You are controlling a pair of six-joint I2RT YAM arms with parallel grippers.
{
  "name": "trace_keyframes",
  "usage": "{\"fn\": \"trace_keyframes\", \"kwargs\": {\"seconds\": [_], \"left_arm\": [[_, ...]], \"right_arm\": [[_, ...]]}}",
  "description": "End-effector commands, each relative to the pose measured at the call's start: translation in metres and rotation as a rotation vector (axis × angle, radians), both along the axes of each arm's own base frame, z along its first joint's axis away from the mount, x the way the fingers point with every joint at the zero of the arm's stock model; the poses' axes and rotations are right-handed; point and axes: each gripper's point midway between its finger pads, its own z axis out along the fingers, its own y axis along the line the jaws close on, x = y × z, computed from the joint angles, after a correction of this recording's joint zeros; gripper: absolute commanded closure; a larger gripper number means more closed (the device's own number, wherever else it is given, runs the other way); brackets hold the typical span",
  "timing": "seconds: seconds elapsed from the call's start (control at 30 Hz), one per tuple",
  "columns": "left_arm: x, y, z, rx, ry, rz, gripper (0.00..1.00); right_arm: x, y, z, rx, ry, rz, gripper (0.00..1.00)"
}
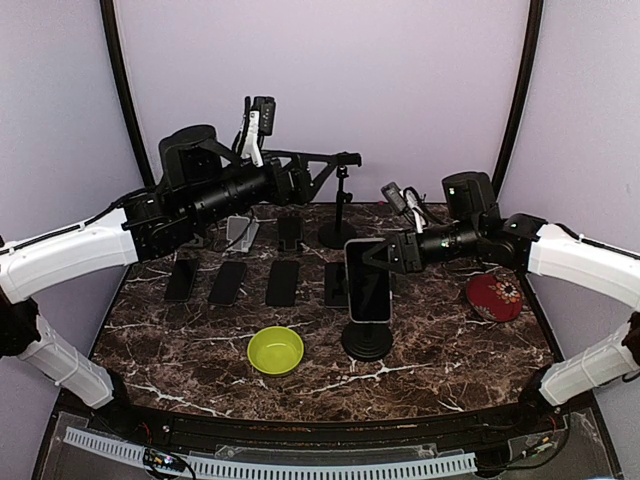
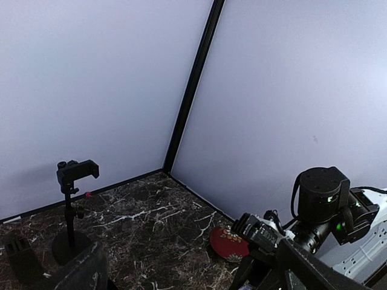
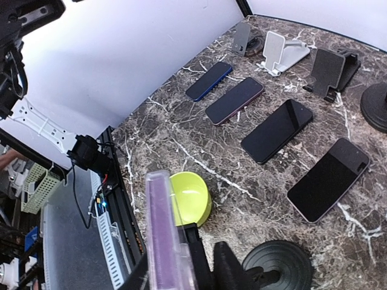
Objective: Remove the phone from the phone stand
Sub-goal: Pick up the phone stand with the phone from the center of the board.
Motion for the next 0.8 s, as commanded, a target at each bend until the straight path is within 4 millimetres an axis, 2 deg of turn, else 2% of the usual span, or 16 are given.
{"fn": "trace_keyframes", "kwargs": {"seconds": [0.0, 0.2, 0.37, 0.53, 0.67, 0.7, 0.77], "left_arm": [[0.001, -0.004, 0.000, 0.026, 0.013, 0.002, 0.01], [-0.012, 0.003, -0.026, 0.124, -0.155, -0.030, 0.01], [-0.024, 0.002, -0.067, 0.255, -0.239, -0.091, 0.01], [-0.049, 0.006, -0.093, 0.313, -0.351, -0.194, 0.01], [-0.076, 0.016, -0.110, 0.323, -0.525, -0.266, 0.02], [-0.079, 0.017, -0.114, 0.330, -0.552, -0.271, 0.02], [-0.083, 0.017, -0.125, 0.370, -0.591, -0.291, 0.04]], "right_arm": [[0.000, 0.005, 0.006, 0.015, -0.032, 0.031, 0.76], [-0.003, 0.003, 0.004, 0.020, -0.021, 0.084, 0.91], [-0.006, 0.004, 0.004, 0.028, -0.014, 0.147, 1.00], [-0.012, 0.005, 0.008, 0.019, -0.039, 0.222, 1.00], [-0.017, 0.005, 0.006, 0.018, -0.032, 0.278, 1.00], [-0.015, 0.006, 0.016, 0.037, -0.050, 0.288, 1.00], [-0.016, 0.007, 0.019, 0.054, -0.051, 0.311, 1.00]]}}
